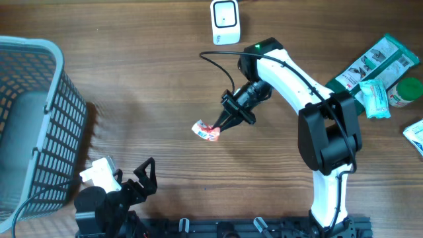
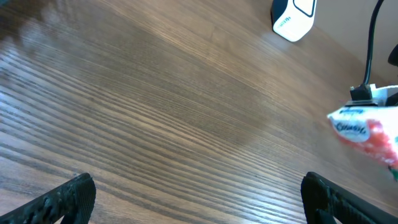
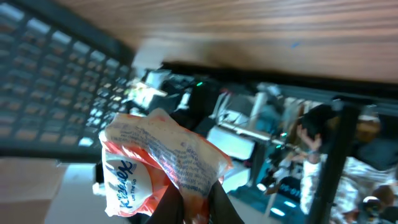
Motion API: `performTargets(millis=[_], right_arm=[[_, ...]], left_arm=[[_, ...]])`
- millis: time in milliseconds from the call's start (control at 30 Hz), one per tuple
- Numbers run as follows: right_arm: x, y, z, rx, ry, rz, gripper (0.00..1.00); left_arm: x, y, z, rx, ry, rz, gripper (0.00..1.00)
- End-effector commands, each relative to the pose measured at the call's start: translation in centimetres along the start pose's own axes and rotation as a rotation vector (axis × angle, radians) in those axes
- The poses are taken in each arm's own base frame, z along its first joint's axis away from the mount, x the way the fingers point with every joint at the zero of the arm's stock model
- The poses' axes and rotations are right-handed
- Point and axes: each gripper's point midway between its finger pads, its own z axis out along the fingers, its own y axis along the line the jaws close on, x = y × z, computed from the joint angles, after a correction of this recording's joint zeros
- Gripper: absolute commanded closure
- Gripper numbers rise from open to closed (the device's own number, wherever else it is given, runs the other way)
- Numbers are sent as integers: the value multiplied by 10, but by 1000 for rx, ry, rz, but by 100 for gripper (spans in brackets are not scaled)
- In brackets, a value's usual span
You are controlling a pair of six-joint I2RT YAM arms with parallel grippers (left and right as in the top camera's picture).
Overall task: Scan the item barcode
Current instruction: 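Lift the Kleenex pack up to the scanner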
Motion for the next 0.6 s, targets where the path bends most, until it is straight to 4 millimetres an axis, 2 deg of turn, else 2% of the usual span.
performTargets(millis=[0, 167, 200, 333, 367, 400, 467, 500, 533, 567], right_arm=[[18, 16, -2, -96, 61, -28, 96], [18, 16, -2, -95, 62, 4, 96], [17, 16, -2, -94, 56, -72, 96], [46, 55, -21, -315, 115, -369, 96], [66, 69, -31, -380, 133, -415, 96], [99, 87, -45, -490, 187, -467, 96], [145, 99, -64, -531, 206, -530, 96], [160, 103, -71, -524, 179, -601, 96], [169, 112, -79, -445, 33, -667, 96], [165, 126, -88, -407, -137, -715, 96]], left_arm=[[-1, -3, -1, 15, -5, -6, 0], [-1, -3, -1, 15, -5, -6, 0], [-1, -3, -1, 15, -5, -6, 0], [-1, -3, -1, 15, -5, -6, 0], [-1, -3, -1, 15, -5, -6, 0], [-1, -3, -1, 15, -5, -6, 0], [-1, -3, -1, 15, -5, -6, 0], [-1, -3, -1, 15, -5, -6, 0], [-1, -3, -1, 15, -5, -6, 0], [-1, -3, -1, 15, -5, -6, 0]])
